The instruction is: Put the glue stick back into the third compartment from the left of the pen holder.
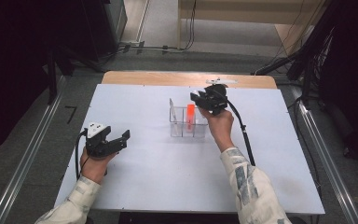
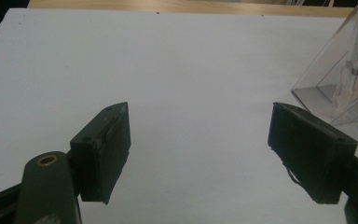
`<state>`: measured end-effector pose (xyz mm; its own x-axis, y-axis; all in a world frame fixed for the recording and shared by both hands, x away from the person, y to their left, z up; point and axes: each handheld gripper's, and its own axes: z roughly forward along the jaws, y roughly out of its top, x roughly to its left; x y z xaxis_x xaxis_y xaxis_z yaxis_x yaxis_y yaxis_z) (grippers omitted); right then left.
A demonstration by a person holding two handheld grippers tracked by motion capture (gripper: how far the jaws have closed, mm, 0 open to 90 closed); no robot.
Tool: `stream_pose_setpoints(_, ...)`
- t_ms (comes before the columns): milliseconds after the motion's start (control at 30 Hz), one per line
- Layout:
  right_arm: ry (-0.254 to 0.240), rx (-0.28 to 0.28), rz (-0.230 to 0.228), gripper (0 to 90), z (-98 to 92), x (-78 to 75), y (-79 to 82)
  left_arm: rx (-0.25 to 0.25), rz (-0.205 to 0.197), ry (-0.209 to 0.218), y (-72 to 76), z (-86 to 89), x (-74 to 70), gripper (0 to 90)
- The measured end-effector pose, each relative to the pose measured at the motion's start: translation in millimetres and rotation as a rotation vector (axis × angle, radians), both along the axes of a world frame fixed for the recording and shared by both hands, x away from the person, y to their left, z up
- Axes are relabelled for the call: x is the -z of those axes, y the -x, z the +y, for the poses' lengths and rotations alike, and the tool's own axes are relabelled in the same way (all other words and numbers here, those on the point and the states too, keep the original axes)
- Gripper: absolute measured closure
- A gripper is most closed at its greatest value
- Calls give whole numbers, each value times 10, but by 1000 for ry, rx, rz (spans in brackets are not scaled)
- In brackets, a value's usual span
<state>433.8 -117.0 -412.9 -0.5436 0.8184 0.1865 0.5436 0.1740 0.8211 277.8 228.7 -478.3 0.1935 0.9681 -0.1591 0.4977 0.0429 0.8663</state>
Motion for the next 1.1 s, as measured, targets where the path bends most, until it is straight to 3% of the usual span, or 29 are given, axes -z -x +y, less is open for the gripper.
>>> stream_pose_setpoints(1100, -24, 4, 8, 626, -17, -33, 21, -1, -2, 0, 4, 6, -4, 214)
